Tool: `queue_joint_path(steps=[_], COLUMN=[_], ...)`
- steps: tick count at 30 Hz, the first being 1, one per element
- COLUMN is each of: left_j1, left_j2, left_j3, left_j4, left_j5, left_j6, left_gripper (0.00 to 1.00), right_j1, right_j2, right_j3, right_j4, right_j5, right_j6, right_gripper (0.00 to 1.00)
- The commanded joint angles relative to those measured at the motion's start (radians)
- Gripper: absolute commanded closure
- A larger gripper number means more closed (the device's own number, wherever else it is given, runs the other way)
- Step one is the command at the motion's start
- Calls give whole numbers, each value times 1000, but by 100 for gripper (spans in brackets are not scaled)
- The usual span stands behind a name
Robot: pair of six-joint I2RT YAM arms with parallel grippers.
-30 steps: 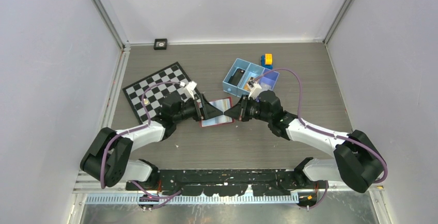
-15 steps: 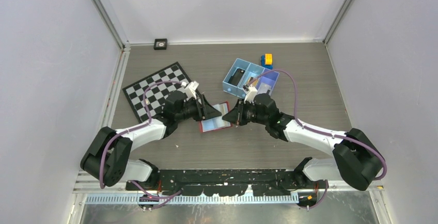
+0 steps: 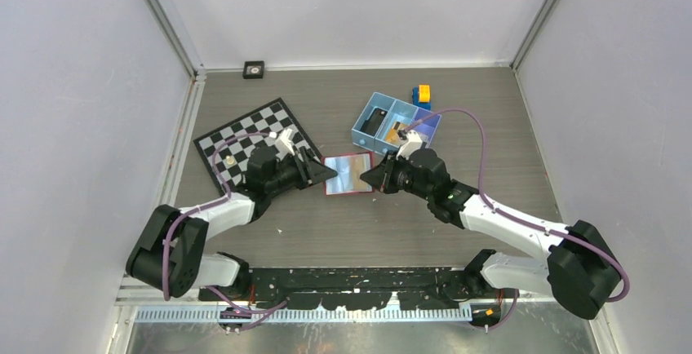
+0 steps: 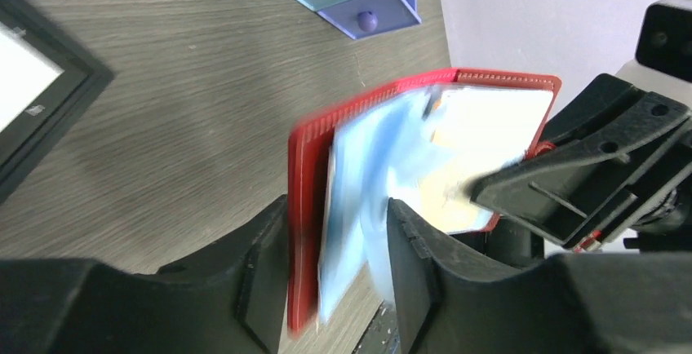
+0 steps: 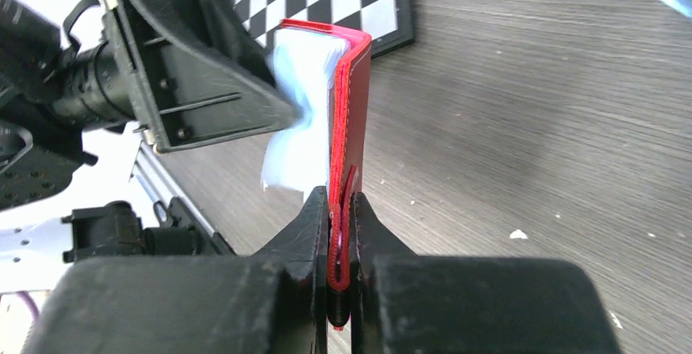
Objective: Take the credit cards out of the card holder
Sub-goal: Pick up the card holder from the center of the board.
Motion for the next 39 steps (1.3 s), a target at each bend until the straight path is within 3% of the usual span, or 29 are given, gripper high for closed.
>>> queue_joint_path(steps=[1, 5, 8, 12, 14, 18, 22, 26, 31, 35, 39], left_j1=[68, 87, 88, 85, 71, 19, -38, -52, -27, 38, 64], left_j2=[-53, -87, -78, -18, 8, 30, -5, -17, 32, 62, -11], left_j3=[-92, -78, -79, -91, -80, -37, 46, 54, 100, 72, 34], left_j4=[210, 62, 104, 260, 297, 210, -114, -147, -303, -262, -245], left_j5=[25, -39, -2, 68, 89, 61, -85, -120, -202, -168, -194], left_j6=[-91, -63, -65, -114, -118, -66, 71, 85, 89, 41, 25], left_gripper=[51, 40, 28, 18, 1, 0, 0, 0, 7, 17, 20], right_j1=[-33, -61, -70, -70, -71, -70, -70, -72, -86, -105, -127], right_j2=[-14, -13, -12, -3, 6, 25, 18, 0, -37, -83, -111], right_j3=[13, 1, -6, -11, -9, -11, -17, -24, -45, -66, -80], right_j4=[13, 39, 64, 97, 108, 150, 160, 157, 166, 169, 159], right_j5=[70, 31, -6, -46, -65, -112, -116, -102, -92, -86, -64], right_j6=[19, 44, 51, 57, 59, 72, 76, 78, 92, 102, 112], right_gripper=[99, 99, 99, 99, 99, 99, 99, 99, 100, 100, 100])
